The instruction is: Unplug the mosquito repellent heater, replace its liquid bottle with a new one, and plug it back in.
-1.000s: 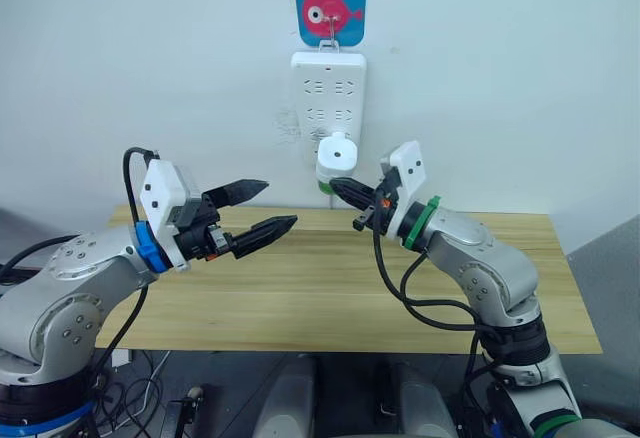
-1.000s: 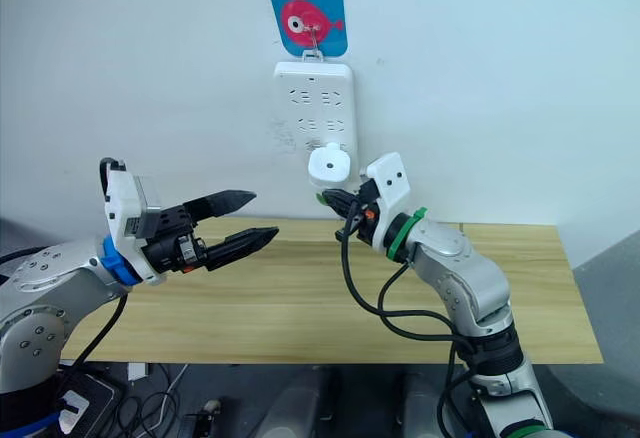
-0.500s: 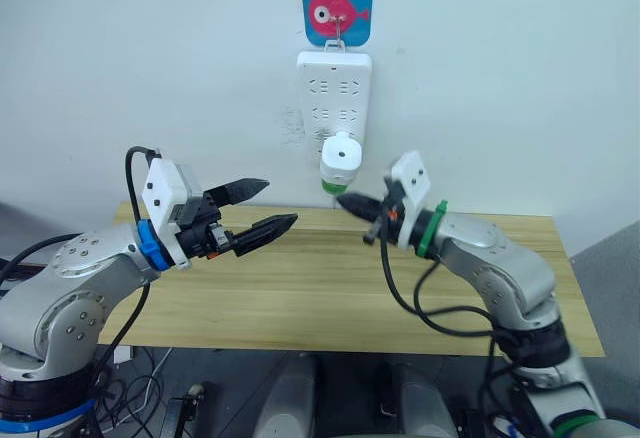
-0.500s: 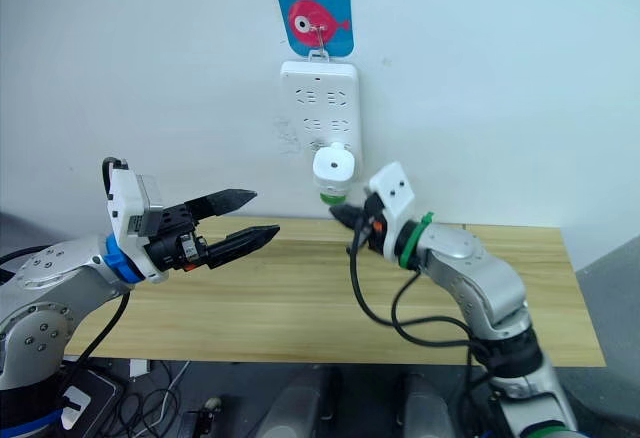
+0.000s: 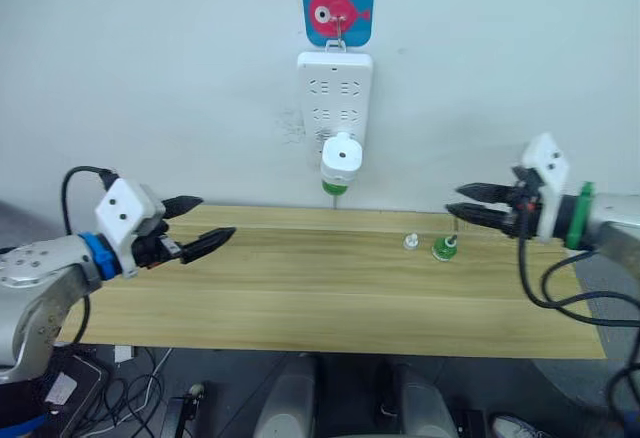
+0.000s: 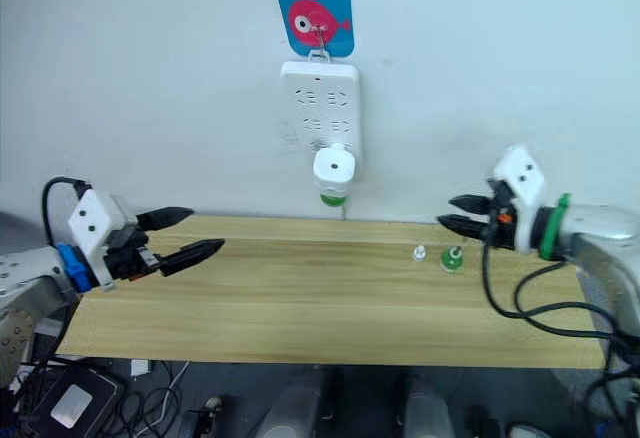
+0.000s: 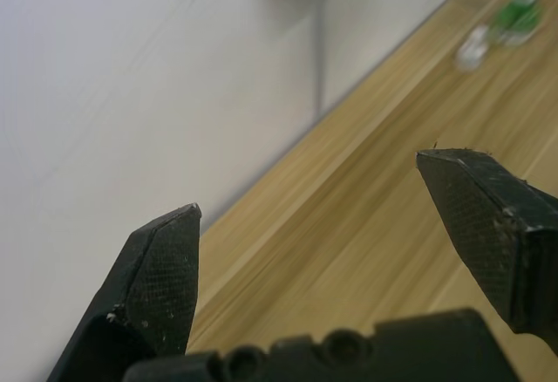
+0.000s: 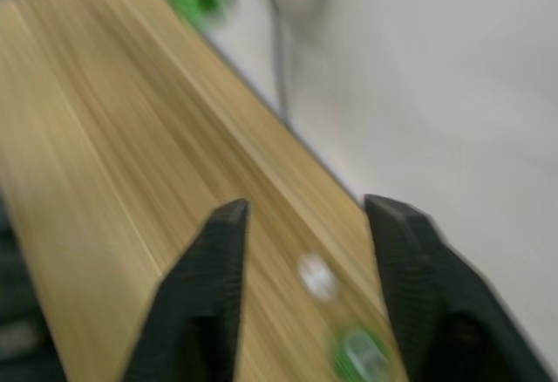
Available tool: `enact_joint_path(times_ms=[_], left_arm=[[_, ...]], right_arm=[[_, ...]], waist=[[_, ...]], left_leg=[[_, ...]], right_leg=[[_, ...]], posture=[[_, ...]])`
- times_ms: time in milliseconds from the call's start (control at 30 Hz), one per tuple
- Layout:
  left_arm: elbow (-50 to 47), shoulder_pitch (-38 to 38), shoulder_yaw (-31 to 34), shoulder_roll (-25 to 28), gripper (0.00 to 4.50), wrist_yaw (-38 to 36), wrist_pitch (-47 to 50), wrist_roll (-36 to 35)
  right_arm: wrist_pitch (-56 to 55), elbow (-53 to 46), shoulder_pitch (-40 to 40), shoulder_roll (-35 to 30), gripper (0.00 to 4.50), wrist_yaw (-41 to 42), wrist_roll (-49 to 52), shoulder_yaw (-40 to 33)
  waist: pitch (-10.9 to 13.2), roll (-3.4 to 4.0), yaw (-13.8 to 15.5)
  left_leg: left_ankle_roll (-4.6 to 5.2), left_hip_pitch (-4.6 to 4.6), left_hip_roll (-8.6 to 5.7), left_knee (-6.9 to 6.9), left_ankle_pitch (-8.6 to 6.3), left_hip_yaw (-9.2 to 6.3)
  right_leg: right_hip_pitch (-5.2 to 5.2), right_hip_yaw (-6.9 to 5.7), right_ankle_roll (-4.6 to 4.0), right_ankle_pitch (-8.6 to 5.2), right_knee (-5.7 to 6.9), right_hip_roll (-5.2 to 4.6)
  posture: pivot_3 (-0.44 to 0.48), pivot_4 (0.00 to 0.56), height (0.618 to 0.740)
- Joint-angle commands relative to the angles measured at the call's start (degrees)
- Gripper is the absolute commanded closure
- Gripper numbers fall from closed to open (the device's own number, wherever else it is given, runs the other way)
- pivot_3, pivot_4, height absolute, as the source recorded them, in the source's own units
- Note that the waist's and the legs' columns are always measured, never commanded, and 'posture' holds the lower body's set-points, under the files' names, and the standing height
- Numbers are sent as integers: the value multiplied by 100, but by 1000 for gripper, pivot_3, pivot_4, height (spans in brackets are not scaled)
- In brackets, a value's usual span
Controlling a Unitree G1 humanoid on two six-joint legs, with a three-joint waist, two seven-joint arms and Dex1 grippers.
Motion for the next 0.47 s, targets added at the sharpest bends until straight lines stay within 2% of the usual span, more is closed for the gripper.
enact_joint_path(times_ms=[33,133,467], left_arm=[[229,-184,-32,70,0,-193,-383,285],[401,-372,-139,24,0,-223,-535,436],[753,-646,-256,5,0,-362,-825,728]], right_arm=[[-434,113,36,-64,1057,158,-108,-317],[-729,183,234,-39,48,185,-278,-328],[-823,195,434,228,48,-220,-343,-550]], waist=[[0,0,-7],[0,0,-19],[0,0,-20]], left_leg=[[-1,-1,1,0,-1,1],[-2,-2,3,1,-1,1],[-6,-2,3,3,-1,3]], right_leg=[[-1,0,-3,1,0,-2],[-2,-3,-3,2,2,-4],[-1,-5,-17,11,5,-4]], posture=[[166,194,740],[163,192,740],[158,184,740]])
